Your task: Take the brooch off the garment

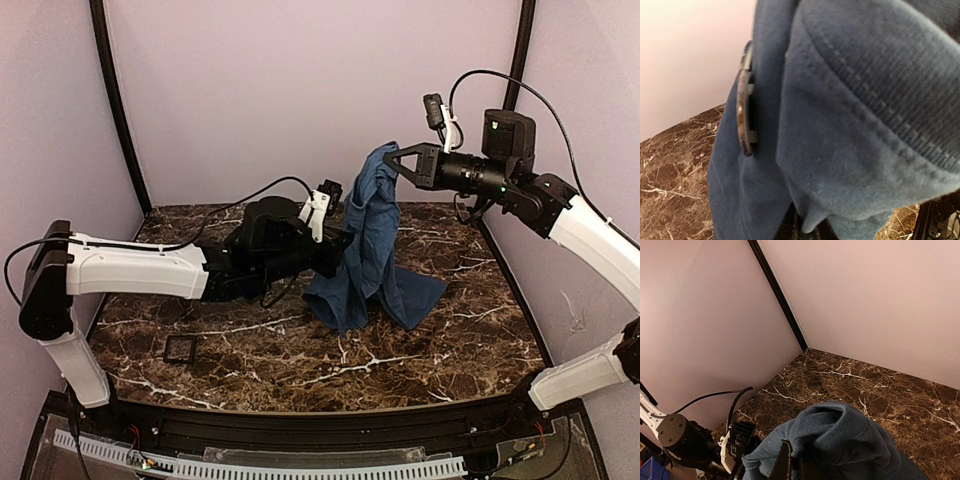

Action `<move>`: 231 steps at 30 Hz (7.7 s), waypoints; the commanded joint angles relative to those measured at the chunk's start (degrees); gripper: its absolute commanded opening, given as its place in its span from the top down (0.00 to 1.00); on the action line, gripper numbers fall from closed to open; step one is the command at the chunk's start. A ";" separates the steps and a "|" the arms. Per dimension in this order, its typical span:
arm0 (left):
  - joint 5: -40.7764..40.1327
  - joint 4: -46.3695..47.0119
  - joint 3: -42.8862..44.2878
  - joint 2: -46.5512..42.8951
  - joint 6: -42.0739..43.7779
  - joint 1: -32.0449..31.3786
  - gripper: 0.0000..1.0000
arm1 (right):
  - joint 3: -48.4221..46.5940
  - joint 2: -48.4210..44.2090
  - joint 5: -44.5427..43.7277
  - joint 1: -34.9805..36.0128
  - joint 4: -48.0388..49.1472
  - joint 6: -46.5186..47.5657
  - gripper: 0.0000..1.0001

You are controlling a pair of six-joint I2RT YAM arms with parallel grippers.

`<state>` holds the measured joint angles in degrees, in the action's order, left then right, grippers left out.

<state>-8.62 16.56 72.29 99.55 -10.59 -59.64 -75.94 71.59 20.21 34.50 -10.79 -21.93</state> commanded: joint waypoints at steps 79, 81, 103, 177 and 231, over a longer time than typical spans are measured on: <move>30.46 -24.66 -13.83 -25.44 2.39 15.47 0.49 | 29.99 -11.47 -42.19 -20.20 -9.32 -0.88 0.99; 31.03 -24.15 -19.26 -26.45 0.06 15.53 0.26 | 31.46 -11.34 -38.74 -20.19 -9.68 -0.13 0.71; 24.77 -9.06 -18.64 -6.71 -16.21 6.33 0.02 | 34.34 -5.32 -21.87 1.39 -4.43 -4.54 0.16; 18.57 -13.37 -6.07 -5.84 -1.64 7.57 0.99 | 24.38 9.38 -37.44 8.03 -1.59 -3.84 0.46; 23.30 -38.98 8.76 -21.39 11.25 6.19 0.99 | 25.94 -27.83 -11.75 -2.03 -0.40 11.64 1.00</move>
<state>9.98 -14.28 77.45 80.31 0.23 -52.80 -43.79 45.93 5.98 32.53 -3.55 -14.68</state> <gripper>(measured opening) 0.010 0.007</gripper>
